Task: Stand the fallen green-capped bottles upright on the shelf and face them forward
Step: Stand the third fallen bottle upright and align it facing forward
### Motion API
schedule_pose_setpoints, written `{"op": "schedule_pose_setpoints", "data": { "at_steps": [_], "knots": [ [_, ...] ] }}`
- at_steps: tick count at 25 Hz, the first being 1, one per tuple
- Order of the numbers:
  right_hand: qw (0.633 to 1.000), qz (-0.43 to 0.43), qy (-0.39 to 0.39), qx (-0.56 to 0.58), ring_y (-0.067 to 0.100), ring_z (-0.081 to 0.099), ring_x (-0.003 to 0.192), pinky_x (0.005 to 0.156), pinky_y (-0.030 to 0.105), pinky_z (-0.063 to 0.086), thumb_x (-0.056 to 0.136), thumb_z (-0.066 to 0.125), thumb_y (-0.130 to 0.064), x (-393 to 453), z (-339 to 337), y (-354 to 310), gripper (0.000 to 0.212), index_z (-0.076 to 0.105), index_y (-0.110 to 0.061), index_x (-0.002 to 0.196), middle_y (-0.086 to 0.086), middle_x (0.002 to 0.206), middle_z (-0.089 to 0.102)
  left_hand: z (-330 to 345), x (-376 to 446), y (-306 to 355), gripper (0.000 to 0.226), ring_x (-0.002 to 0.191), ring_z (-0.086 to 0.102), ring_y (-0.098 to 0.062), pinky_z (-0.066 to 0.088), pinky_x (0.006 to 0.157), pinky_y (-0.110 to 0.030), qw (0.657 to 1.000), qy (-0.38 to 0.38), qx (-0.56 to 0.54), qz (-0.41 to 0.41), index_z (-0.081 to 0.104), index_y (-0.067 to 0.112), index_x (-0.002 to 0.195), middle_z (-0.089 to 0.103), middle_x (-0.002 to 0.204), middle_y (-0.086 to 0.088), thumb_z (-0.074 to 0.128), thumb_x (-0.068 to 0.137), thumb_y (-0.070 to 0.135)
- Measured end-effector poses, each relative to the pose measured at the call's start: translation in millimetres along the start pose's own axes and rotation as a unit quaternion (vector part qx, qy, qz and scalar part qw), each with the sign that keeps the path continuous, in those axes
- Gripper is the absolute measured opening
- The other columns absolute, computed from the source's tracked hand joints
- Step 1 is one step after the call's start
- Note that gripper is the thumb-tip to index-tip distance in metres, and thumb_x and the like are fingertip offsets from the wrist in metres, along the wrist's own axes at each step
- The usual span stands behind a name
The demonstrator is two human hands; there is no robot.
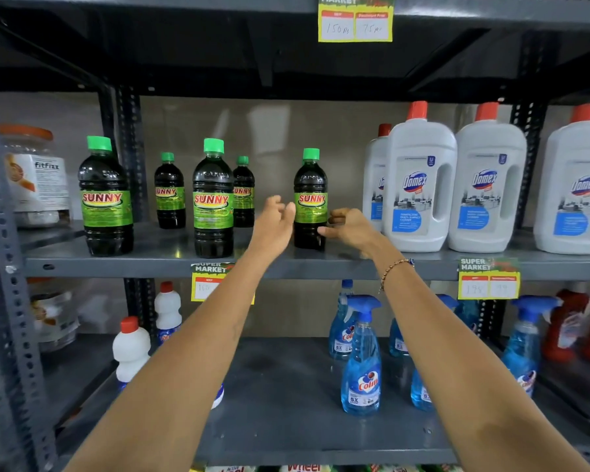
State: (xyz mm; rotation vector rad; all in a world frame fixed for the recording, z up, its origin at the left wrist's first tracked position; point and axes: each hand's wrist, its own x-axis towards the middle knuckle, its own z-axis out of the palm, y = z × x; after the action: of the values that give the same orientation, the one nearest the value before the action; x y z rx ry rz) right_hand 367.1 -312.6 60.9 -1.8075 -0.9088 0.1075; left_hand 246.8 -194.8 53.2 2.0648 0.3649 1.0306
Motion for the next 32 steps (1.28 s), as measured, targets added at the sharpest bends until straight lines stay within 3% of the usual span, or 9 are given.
{"op": "schedule_pose_setpoints", "data": {
  "at_steps": [2, 4, 6, 12, 15, 20, 32],
  "knots": [
    [1.0, -0.001, -0.003, 0.003, 0.028, 0.055, 0.123, 0.109, 0.04, 0.041, 0.081, 0.072, -0.008, 3, 1, 1, 0.06, 0.045, 0.005, 0.134, 0.018, 0.132, 0.058, 4, 19, -2, 0.071, 0.14, 0.028, -0.026, 0.028, 0.111, -0.034, 0.99, -0.109, -0.005, -0.092, 0.01, 0.006, 0.149, 0.026, 0.154, -0.008, 0.05, 0.096, 0.029],
    [1.0, 0.003, -0.011, 0.001, 0.027, 0.057, 0.119, 0.107, 0.04, 0.043, 0.084, 0.069, -0.007, 3, 4, 3, 0.05, 0.05, 0.002, 0.13, 0.016, 0.128, 0.061, 9, 30, -14, 0.059, 0.132, 0.042, -0.028, 0.034, 0.11, -0.04, 0.978, -0.164, 0.037, -0.121, 0.034, 0.005, 0.14, 0.046, 0.141, -0.009, 0.059, 0.091, 0.024],
    [1.0, -0.001, -0.01, -0.005, 0.026, 0.059, 0.117, 0.106, 0.041, 0.044, 0.085, 0.068, -0.01, 4, 8, 5, 0.047, 0.052, -0.002, 0.129, 0.015, 0.127, 0.062, 12, 33, -23, 0.037, 0.113, 0.058, -0.026, 0.043, 0.103, -0.042, 0.982, -0.15, 0.05, -0.105, 0.057, 0.007, 0.119, 0.065, 0.117, -0.01, 0.065, 0.086, 0.021],
    [1.0, -0.021, 0.009, -0.01, 0.023, 0.058, 0.117, 0.101, 0.033, 0.044, 0.085, 0.068, -0.01, -3, 4, 8, 0.048, 0.052, -0.003, 0.129, 0.013, 0.126, 0.063, 5, 16, -12, 0.041, 0.097, 0.06, -0.016, 0.046, 0.096, -0.031, 0.99, -0.118, 0.026, -0.074, 0.061, 0.006, 0.117, 0.067, 0.112, -0.009, 0.075, 0.079, 0.016],
    [0.999, -0.031, 0.005, 0.006, 0.02, 0.059, 0.115, 0.101, 0.032, 0.045, 0.085, 0.068, -0.009, -15, 0, 9, 0.048, 0.052, -0.004, 0.13, 0.012, 0.126, 0.063, -2, 3, -6, 0.047, 0.097, 0.062, -0.015, 0.046, 0.097, -0.031, 0.99, -0.121, 0.014, -0.066, 0.061, 0.005, 0.118, 0.068, 0.115, -0.01, 0.078, 0.075, 0.016],
    [0.999, -0.041, 0.001, 0.02, 0.021, 0.058, 0.117, 0.102, 0.035, 0.047, 0.085, 0.068, -0.009, -30, -3, 6, 0.049, 0.051, -0.003, 0.131, 0.012, 0.126, 0.062, -9, -17, 3, 0.046, 0.091, 0.059, -0.011, 0.042, 0.083, -0.022, 0.993, -0.115, 0.004, -0.04, 0.061, 0.005, 0.118, 0.068, 0.109, -0.007, 0.077, 0.077, 0.016],
    [0.998, -0.03, 0.003, 0.053, 0.026, 0.06, 0.117, 0.096, 0.043, 0.053, 0.086, 0.067, -0.009, -54, 0, -2, 0.045, 0.053, -0.003, 0.128, 0.013, 0.126, 0.062, -12, -37, 2, 0.046, 0.099, 0.061, -0.013, 0.045, 0.089, -0.024, 0.994, -0.101, -0.017, -0.026, 0.06, 0.008, 0.121, 0.066, 0.119, -0.011, 0.075, 0.079, 0.021]
  ]
}}
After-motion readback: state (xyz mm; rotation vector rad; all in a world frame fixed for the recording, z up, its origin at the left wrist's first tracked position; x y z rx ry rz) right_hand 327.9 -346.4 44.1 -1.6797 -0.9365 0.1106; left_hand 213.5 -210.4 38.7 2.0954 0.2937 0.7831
